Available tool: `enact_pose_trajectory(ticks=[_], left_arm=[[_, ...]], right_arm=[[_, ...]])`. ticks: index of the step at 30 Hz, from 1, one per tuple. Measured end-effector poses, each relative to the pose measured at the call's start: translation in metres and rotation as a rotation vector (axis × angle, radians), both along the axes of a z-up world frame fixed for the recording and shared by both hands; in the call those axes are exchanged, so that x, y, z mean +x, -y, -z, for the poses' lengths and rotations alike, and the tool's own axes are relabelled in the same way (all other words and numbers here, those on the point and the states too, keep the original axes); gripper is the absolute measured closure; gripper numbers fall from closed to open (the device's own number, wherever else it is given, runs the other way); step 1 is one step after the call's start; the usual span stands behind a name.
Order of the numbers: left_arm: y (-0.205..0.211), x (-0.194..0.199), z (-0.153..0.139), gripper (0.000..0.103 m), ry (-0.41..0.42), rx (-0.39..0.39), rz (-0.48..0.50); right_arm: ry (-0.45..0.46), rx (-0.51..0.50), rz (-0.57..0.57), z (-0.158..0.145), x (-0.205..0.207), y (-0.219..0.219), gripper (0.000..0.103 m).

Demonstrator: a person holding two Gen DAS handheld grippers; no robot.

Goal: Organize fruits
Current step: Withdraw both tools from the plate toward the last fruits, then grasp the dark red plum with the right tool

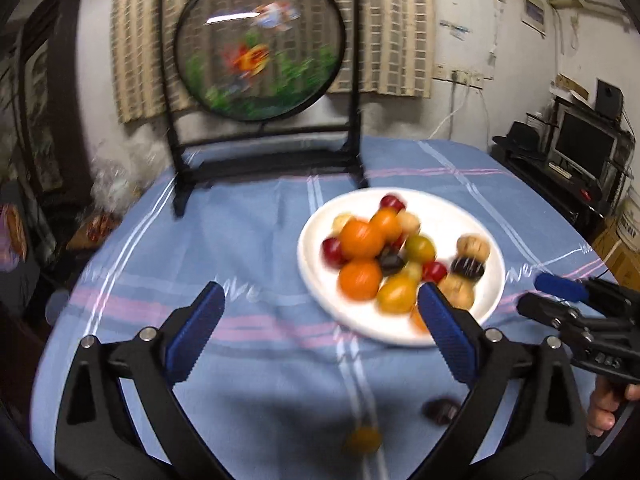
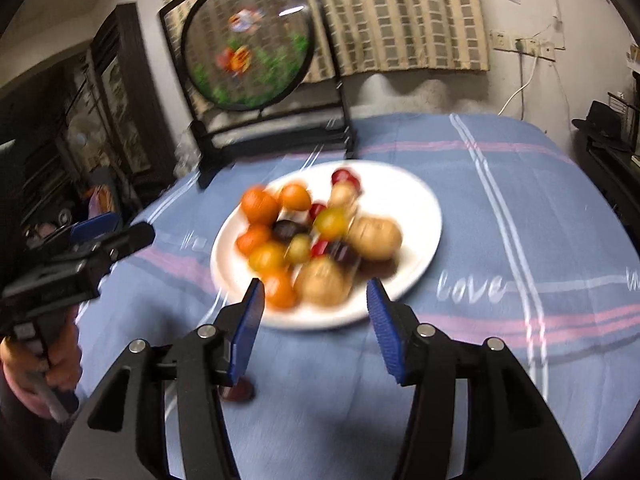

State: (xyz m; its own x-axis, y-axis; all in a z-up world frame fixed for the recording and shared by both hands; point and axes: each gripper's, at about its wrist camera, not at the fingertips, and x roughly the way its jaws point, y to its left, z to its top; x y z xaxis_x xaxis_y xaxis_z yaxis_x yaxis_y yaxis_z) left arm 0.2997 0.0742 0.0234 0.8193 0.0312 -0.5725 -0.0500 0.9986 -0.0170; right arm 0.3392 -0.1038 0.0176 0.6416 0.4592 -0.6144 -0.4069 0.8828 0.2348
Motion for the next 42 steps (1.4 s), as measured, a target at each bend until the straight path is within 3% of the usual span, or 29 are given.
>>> enact_pose_trajectory(ticks=[4,6,11,16,24,26,42], left_arm=[[-0.02,-0.02,0.034,0.004,-0.058,-0.082,-0.022],[-0.027,-0.02,0.043,0.004,-0.119,-0.074,-0.053],[-0.041,-0.032,0.039,0.004,-0.074,-0.075,-0.134],[-0.045,-0.034,0.039,0.004,-0.081,-0.129,-0.13],[-0.028,-0.033,0.039,0.004,-0.075,-0.047,-0.101],[-0.026,-0.033,0.04,0.004,-0.076,-0.037,-0.097],[-0.027,-0.032,0.04,0.004,-0.083,-0.04,-0.099]], right_arm=[[-0.045,-0.048,-0.059,0.022,-0.028,-0.015,0.049],[-0.056,-0.092,-0.104,0.03,-0.038,-0.03,0.049],[-0.008,-0.192,-0.176,0.034,-0.051,-0.06,0.049],[-0.029,-0.223,-0.195,0.043,-0.047,-0.07,0.049],[-0.047,-0.258,-0.202,0.052,-0.04,-0.078,0.049],[-0.051,-0.263,-0.204,0.052,-0.039,-0.079,0.053],[-0.073,-0.293,-0.212,0.059,-0.032,-0.084,0.063]])
